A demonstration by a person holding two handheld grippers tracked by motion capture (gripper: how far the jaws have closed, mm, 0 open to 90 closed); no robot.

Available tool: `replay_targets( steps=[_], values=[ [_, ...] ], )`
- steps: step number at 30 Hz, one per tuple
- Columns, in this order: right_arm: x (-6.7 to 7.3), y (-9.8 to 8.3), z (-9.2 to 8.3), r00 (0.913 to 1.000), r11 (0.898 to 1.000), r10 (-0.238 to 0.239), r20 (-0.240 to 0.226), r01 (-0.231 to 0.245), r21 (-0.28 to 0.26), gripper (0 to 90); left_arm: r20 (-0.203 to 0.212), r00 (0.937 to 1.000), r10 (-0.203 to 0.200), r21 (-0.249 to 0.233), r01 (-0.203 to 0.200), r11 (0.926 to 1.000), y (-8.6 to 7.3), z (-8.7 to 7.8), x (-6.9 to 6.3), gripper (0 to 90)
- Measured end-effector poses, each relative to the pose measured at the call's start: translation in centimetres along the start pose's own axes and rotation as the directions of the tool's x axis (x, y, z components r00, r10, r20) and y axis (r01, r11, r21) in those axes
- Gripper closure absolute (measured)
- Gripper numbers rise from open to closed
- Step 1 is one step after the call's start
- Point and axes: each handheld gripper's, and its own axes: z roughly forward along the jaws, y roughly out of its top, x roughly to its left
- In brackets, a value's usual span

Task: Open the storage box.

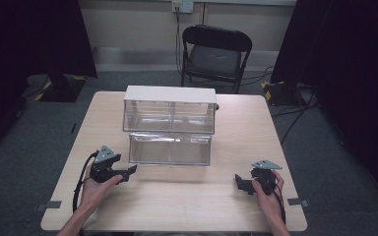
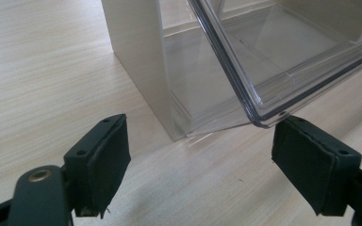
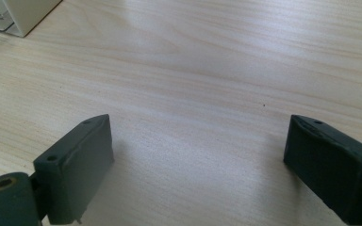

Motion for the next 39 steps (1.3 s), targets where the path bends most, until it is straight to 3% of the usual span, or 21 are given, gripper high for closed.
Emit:
replay_targets(
  steps=[10, 32, 39],
  values=[
    [0.00, 0.00, 0.00, 1.0000, 1.000, 0.000, 0.000, 0.000, 0.000, 8.0, 0.017, 0.9996, -0.021, -0.010, 0.021, 0.9997, 0.02, 0.30, 0.17, 18.3],
    [0.00, 0.00, 0.00, 1.0000, 1.000, 0.000, 0.000, 0.000, 0.000, 8.0, 0.078, 0.9969, -0.013, -0.053, 0.017, 0.9984, 0.03, -0.12, 0.13, 18.6],
    [0.00, 0.00, 0.00, 1.0000, 1.000, 0.000, 0.000, 0.000, 0.000, 8.1, 0.072, 0.9974, -0.007, -0.054, 0.011, 0.9985, 0.03, -0.26, 0.18, 18.4]
  ],
)
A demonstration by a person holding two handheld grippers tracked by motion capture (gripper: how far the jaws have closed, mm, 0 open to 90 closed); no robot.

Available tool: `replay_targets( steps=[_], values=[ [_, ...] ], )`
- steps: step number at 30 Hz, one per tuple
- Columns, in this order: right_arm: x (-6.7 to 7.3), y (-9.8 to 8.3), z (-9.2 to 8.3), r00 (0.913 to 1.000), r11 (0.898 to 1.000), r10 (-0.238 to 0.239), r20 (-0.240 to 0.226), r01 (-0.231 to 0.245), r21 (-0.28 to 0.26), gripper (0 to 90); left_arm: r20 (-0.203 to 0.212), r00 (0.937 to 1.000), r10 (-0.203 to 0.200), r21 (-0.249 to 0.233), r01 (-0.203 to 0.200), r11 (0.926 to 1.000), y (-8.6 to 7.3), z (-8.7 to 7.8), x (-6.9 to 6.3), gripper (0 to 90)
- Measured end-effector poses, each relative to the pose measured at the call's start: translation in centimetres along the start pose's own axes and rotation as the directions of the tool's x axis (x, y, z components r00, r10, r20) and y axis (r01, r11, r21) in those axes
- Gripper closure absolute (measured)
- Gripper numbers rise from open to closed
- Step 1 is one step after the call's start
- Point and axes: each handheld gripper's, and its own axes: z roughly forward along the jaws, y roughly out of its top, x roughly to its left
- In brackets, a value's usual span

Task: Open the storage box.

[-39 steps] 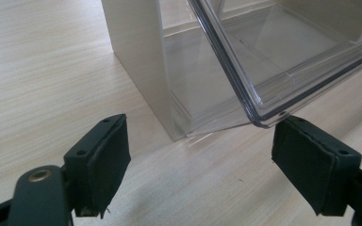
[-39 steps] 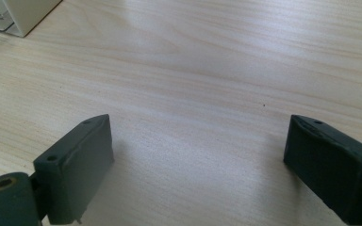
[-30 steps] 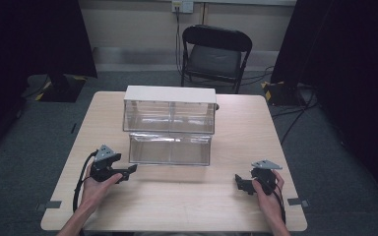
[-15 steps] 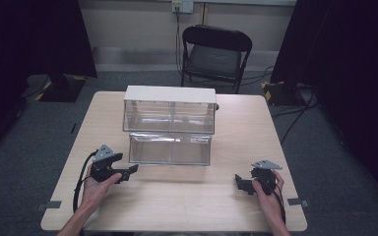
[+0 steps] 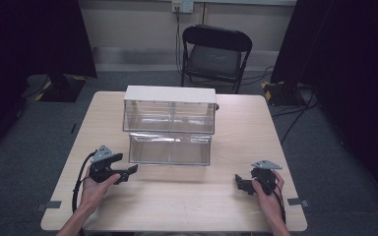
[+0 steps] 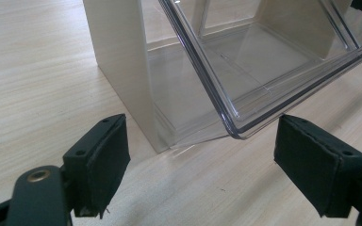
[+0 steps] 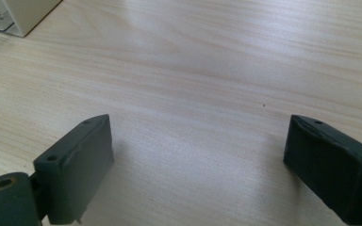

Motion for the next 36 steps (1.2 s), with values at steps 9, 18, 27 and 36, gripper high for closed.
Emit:
replay_targets(
  steps=[9, 18, 27, 36],
  values=[
    [0.00, 0.00, 0.00, 1.0000, 1.000, 0.000, 0.000, 0.000, 0.000, 8.0, 0.002, 1.0000, -0.003, -0.002, 0.003, 1.0000, 0.01, -0.01, -0.08, 18.9],
    [0.00, 0.00, 0.00, 1.0000, 1.000, 0.001, 0.000, -0.001, 0.000, 8.0, 0.003, 1.0000, -0.002, -0.007, 0.002, 1.0000, 0.07, 0.00, -0.18, 18.7],
    [0.00, 0.00, 0.00, 1.0000, 1.000, 0.000, 0.000, 0.000, 0.000, 8.0, 0.010, 0.9999, 0.000, -0.025, 0.000, 0.9997, 0.21, -0.15, -0.30, 18.1],
    [0.00, 0.00, 0.00, 1.0000, 1.000, 0.000, 0.000, 0.000, 0.000, 8.0, 0.013, 0.9999, -0.006, -0.027, 0.006, 0.9996, 0.27, -0.09, -0.28, 18.0]
  ],
)
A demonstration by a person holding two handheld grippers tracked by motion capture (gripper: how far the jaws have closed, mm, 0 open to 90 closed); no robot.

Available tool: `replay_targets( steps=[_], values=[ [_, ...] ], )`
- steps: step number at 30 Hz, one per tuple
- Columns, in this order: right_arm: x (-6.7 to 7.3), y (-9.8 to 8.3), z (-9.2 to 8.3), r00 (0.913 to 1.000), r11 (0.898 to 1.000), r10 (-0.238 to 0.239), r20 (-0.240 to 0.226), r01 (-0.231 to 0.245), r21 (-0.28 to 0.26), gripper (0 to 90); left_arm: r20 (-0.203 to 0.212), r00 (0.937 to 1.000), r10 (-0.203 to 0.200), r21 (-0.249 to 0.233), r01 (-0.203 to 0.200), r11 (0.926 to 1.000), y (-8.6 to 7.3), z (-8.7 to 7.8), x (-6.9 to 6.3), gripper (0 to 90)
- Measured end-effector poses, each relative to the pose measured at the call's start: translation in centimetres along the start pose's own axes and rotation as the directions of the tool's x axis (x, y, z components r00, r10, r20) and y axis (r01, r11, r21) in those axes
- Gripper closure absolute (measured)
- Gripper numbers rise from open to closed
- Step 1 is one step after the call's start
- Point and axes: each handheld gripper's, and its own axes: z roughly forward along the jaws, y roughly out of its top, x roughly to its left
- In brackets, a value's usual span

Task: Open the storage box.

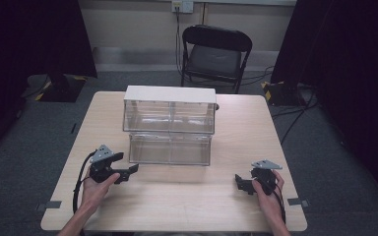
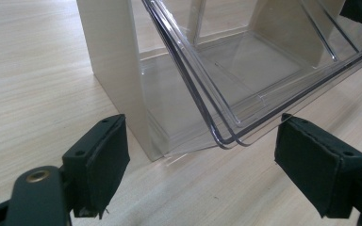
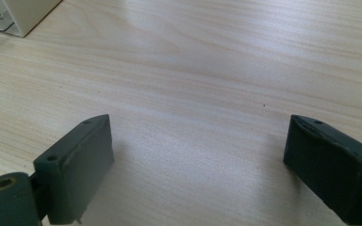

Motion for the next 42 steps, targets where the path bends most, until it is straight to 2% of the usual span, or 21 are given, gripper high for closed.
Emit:
replay_targets(
  steps=[8, 16, 26, 42],
  values=[
    [0.0, 0.0, 0.0, 1.0000, 1.000, -0.001, 0.000, 0.001, 0.000, 8.0, 0.001, 1.0000, -0.009, -0.010, 0.009, 0.9999, 0.3, 0.0, 0.0, 16.4],
    [0.0, 0.1, 0.1, 1.0000, 1.000, -0.001, -0.004, 0.001, 0.002, 6.7, 0.000, 1.0000, 0.003, 0.002, -0.003, 1.0000, 0.7, 0.2, -0.3, 15.7],
    [0.0, 0.1, 0.1, 1.0000, 1.000, -0.003, -0.005, 0.003, 0.002, 6.5, -0.003, 0.9999, 0.011, -0.009, -0.011, 0.9999, 1.0, 0.2, -0.5, 15.6],
    [0.0, 0.1, 0.1, 1.0000, 1.000, -0.004, -0.006, 0.004, 0.004, 6.1, 0.003, 0.9999, -0.010, -0.021, 0.010, 0.9997, 1.6, 0.1, -0.3, 15.5]
  ],
)
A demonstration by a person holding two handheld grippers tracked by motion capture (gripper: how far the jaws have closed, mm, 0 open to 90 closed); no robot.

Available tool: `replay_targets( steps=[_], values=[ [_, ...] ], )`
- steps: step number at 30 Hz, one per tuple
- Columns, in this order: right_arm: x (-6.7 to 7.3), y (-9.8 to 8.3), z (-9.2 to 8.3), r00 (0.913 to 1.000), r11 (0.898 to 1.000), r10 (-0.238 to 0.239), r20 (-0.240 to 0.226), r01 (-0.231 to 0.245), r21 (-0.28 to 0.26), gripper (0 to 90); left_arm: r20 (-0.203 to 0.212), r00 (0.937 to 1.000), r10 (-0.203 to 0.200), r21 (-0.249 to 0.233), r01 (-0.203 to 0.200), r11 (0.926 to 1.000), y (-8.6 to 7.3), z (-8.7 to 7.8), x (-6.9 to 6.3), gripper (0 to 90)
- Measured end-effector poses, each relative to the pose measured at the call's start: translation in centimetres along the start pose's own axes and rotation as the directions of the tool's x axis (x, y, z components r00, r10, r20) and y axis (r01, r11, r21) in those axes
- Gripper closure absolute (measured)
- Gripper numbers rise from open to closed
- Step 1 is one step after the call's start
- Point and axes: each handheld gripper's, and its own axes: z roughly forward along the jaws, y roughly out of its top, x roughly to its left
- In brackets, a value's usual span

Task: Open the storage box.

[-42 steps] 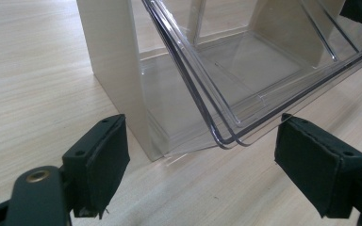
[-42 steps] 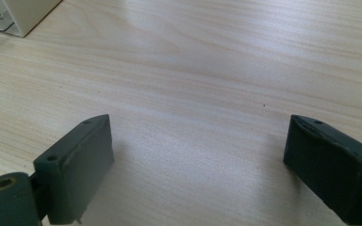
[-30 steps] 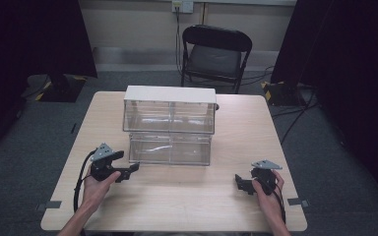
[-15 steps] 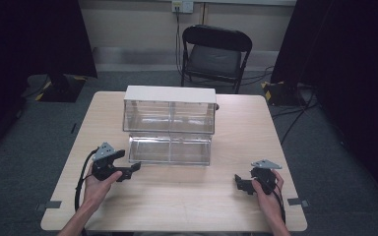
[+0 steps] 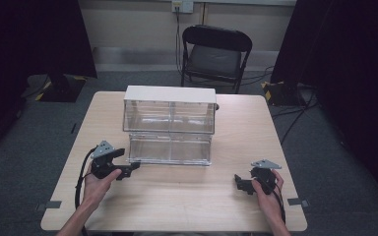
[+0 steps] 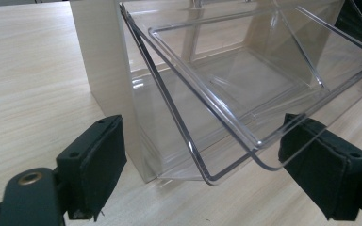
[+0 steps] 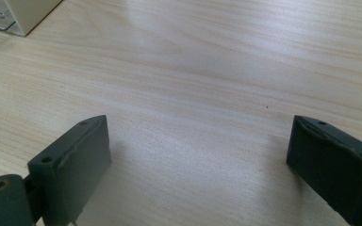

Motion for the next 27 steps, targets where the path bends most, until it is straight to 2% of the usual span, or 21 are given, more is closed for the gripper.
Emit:
replay_targets(
  steps=[19, 27],
  values=[
    [0.0, 0.0, 0.0, 1.0000, 1.000, 0.000, 0.000, 0.000, 0.000, 6.1, -0.007, 0.9998, 0.019, 0.006, -0.019, 0.9998, 1.0, 0.2, -0.1, 15.7],
    [0.0, 0.0, 0.0, 1.0000, 1.000, 0.000, 0.000, 0.000, 0.000, 6.1, -0.011, 0.9999, 0.002, -0.007, -0.002, 1.0000, 1.1, 0.5, 0.0, 15.7]
  ],
)
